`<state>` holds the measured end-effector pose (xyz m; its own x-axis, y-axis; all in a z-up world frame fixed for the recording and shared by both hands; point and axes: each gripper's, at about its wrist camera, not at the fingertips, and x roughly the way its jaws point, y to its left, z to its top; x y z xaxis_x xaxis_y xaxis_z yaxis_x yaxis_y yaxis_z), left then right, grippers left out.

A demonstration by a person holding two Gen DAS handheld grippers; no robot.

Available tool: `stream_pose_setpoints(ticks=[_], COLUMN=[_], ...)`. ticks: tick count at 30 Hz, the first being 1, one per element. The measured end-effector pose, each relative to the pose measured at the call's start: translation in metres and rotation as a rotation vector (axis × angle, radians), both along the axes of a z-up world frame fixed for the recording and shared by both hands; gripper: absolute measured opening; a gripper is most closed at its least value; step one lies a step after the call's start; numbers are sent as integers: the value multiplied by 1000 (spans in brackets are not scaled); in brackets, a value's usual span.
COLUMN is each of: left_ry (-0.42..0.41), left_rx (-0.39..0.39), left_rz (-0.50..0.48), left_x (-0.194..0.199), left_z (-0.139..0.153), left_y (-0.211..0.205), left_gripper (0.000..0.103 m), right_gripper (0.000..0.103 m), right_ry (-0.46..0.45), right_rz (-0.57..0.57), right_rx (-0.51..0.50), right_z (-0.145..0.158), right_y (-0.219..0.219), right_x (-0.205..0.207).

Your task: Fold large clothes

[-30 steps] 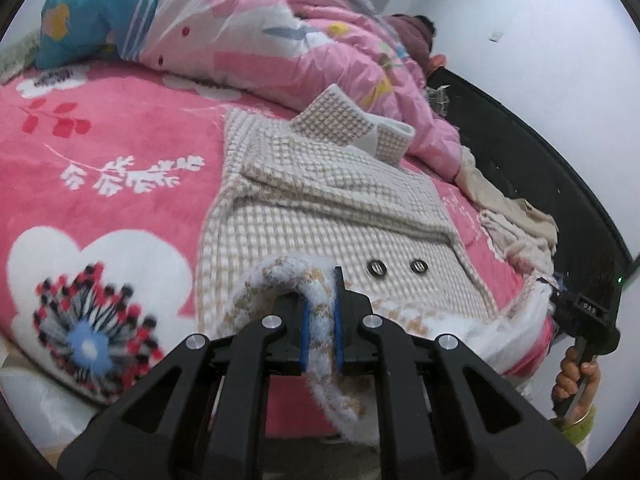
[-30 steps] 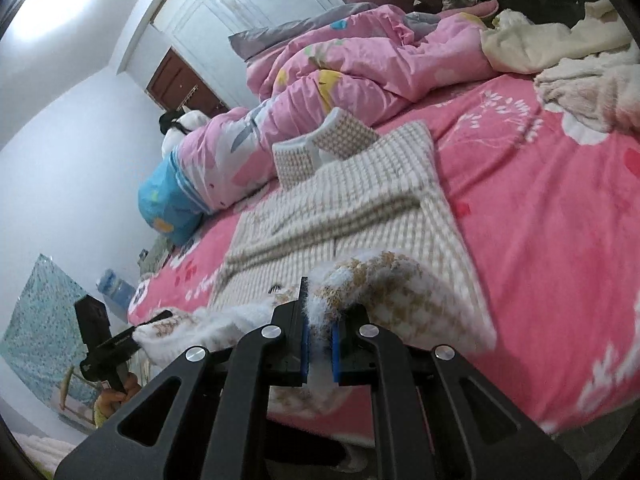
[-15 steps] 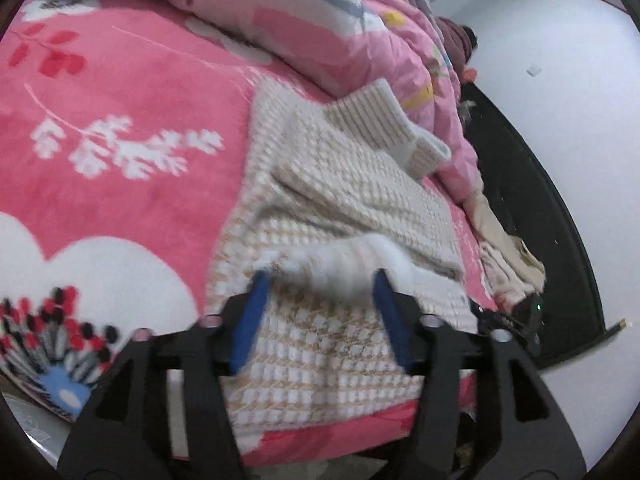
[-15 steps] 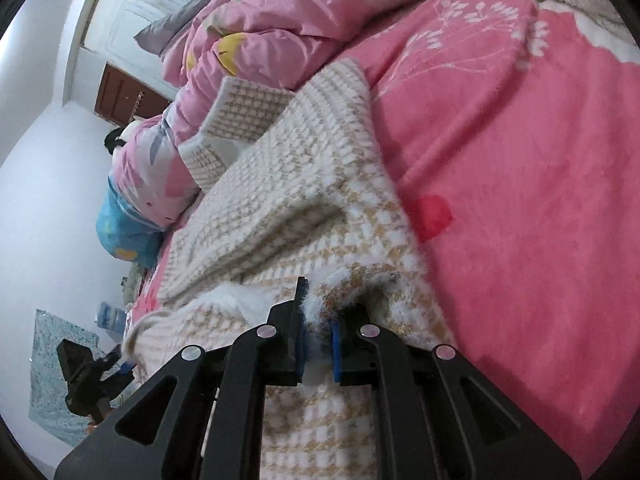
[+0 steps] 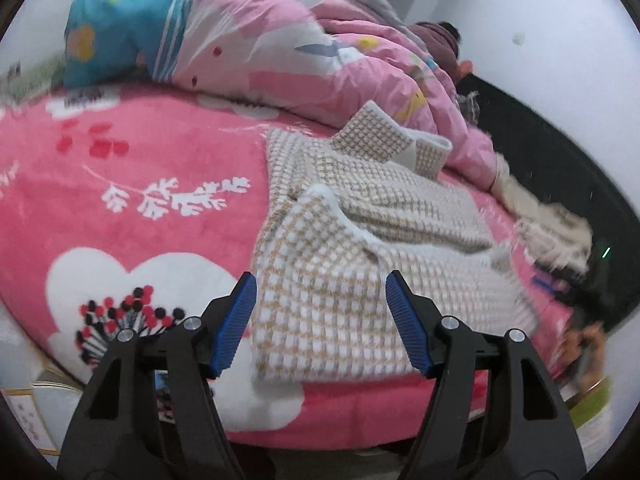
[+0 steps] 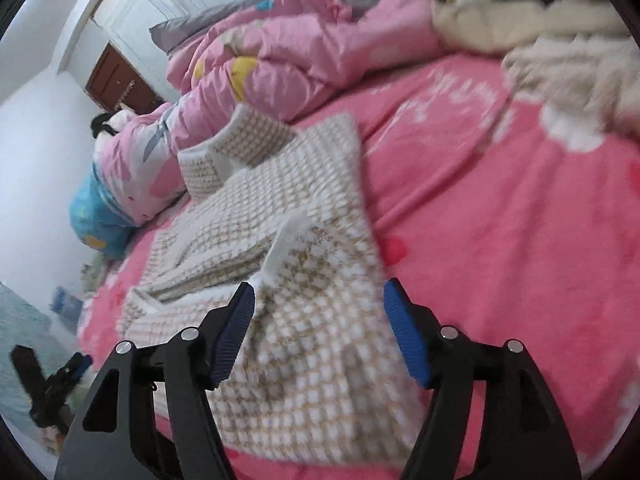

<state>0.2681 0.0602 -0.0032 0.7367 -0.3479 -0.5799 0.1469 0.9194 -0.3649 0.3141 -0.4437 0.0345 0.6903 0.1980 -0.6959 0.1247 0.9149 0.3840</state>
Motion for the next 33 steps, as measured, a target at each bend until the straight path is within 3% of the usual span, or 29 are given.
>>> stream_pose_setpoints(ticks=[4, 5, 9, 15, 18, 24, 27, 31, 33], left_ry=[-39, -41, -23, 105, 155, 209, 227, 203, 205], left_rx=[86, 95, 85, -130, -260, -508, -556, -500, -491], left_rz=[-13, -21, -52, -135, -125, -52, -13, 41, 79], left_x=[-22, -28, -43, -41, -27, 3, 7, 11, 16], left_z=[-1, -4, -23, -70, -88, -112, -116, -108, -107], left_y=[-12, -14, -16, -5, 6, 29, 30, 22, 20], left_gripper=[64, 64, 64, 64, 64, 64, 62, 56, 50], right_gripper=[66, 71, 80, 81, 81, 81, 72, 59, 53], right_ry=[-26, -25, 17, 108, 122, 33, 15, -13, -24], right_rz=[43, 66, 137, 98, 40, -14, -48, -90, -104], right_rx=[-85, -100, -65, 125, 255, 501, 535, 509, 444], right_z=[20, 21, 9, -40, -63, -84, -89, -90, -90], right_y=[21, 30, 51, 40, 15, -23, -31, -34, -29], right_x=[-27, -35, -64, -94, -102, -88, -77, -68, -63])
